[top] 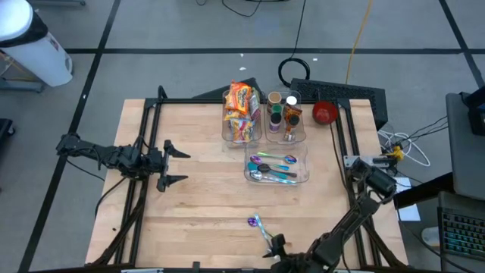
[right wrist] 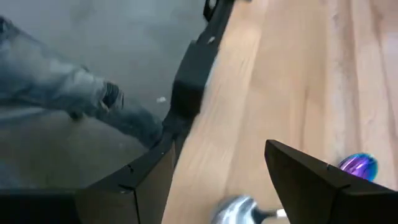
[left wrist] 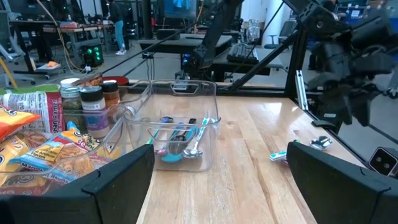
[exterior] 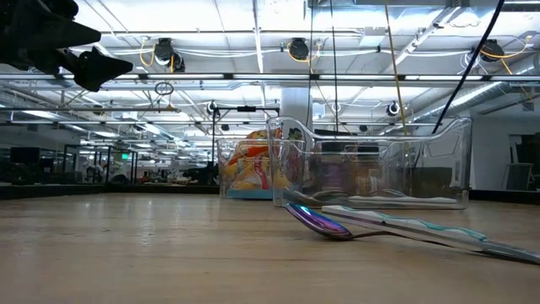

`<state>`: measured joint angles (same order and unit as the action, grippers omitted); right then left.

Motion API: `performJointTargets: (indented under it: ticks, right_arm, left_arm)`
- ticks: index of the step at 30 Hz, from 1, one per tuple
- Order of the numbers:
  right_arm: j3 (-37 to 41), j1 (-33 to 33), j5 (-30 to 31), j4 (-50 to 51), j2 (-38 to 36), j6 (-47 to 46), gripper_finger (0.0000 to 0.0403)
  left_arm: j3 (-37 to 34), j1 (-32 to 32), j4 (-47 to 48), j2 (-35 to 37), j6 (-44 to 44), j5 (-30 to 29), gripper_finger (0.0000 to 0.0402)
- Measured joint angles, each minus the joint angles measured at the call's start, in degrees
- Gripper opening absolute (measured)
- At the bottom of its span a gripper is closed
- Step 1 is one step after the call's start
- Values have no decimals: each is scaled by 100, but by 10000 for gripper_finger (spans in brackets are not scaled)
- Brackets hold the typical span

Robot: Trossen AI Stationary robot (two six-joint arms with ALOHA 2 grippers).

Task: Pick & Place Food Item
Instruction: Put the blue white patterned spoon into the bottom transparent bin

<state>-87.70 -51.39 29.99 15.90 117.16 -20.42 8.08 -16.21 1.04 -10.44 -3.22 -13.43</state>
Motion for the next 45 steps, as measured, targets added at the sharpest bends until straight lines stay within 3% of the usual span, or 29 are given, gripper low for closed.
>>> performJointTargets:
  ticks: [12,23,27,37,45]
  right_arm:
    - [0,-33,-4,555,551,-656,215]
    - [0,15,33,1373,567,-1683,204]
    - [0,48,-67,1377,567,-1685,168]
    - [-11,263,-673,1435,515,-1453,20]
    - [17,331,-953,1460,-22,-1112,2]
  left_arm:
    - [0,0,1,2,-2,0,374]
    - [0,0,0,0,0,0,374]
    - [0,0,0,1,0,0,374]
    - [0,1,1,1,-1,0,374]
    - [0,0,0,0,0,0,374]
